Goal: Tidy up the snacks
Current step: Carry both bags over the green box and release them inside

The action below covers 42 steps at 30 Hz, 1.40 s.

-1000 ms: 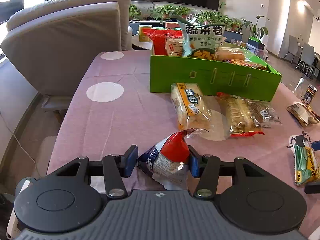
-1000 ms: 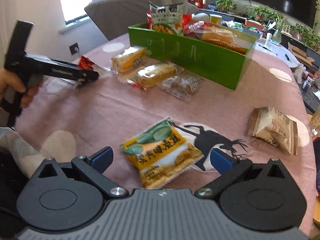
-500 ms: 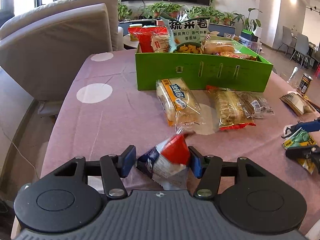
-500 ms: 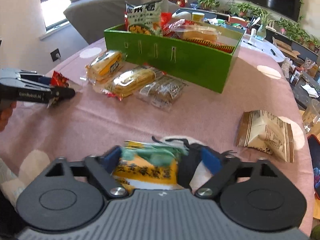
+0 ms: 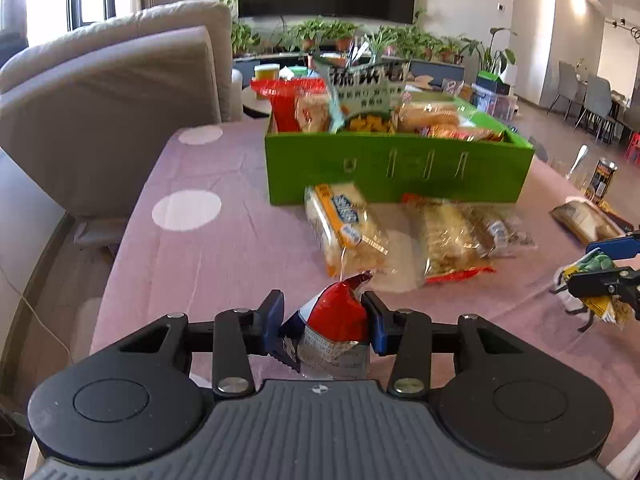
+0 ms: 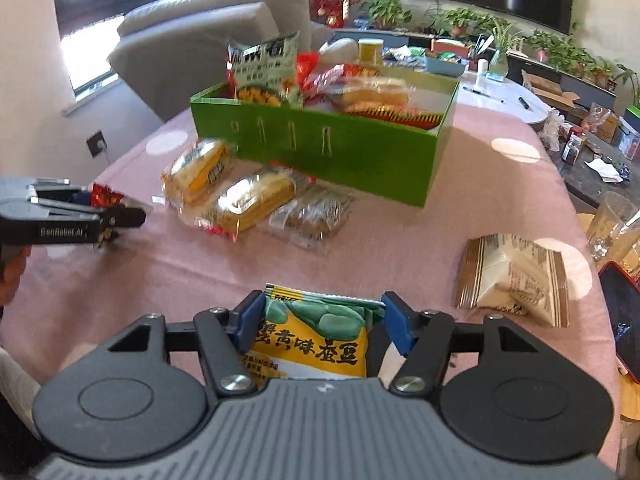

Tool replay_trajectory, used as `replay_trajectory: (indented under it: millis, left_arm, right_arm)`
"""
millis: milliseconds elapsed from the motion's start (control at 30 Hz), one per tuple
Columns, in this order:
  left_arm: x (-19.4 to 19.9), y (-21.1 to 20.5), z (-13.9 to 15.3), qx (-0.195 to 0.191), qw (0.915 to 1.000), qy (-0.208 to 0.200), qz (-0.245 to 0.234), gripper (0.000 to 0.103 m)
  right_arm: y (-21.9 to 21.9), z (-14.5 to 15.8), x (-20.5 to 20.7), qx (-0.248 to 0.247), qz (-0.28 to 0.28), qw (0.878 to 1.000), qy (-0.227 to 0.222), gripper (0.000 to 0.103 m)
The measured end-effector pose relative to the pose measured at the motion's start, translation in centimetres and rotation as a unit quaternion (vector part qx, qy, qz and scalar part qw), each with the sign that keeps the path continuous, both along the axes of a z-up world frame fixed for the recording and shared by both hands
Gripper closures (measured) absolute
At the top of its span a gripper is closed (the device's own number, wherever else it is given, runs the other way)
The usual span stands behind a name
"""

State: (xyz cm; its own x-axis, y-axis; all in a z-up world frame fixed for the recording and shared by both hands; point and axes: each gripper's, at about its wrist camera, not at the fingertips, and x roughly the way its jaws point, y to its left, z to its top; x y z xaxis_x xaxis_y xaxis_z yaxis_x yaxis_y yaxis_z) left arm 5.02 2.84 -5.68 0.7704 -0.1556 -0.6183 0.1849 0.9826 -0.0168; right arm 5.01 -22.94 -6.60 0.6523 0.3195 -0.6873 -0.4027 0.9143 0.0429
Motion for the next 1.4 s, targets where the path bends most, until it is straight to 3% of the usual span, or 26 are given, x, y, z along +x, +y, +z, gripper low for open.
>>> replay_trajectory:
  millis: [600,1033,1400]
  left_arm:
    - [0.9,-3.3,4.6,-0.014,0.9973,-0.053,-0.048,0.063]
    - [6.5,-7.6,8.2,-0.025,0.9936,-0.076,-0.079,0.063]
    - [13.0,-11.2,9.2,-0.028,0.993,-0.073,-0.089,0.063]
  right_arm:
    - [0.2,3.9,2.0,0.054,-0.018,0.997,-0.051,0.042]
    - [-0.8,8.0,7.5,0.107,-0.041,0.989,-0.093,0.042]
    - [-2.0,9.2,15.1,0.155,-0.097,0.979,-0.088,0.041]
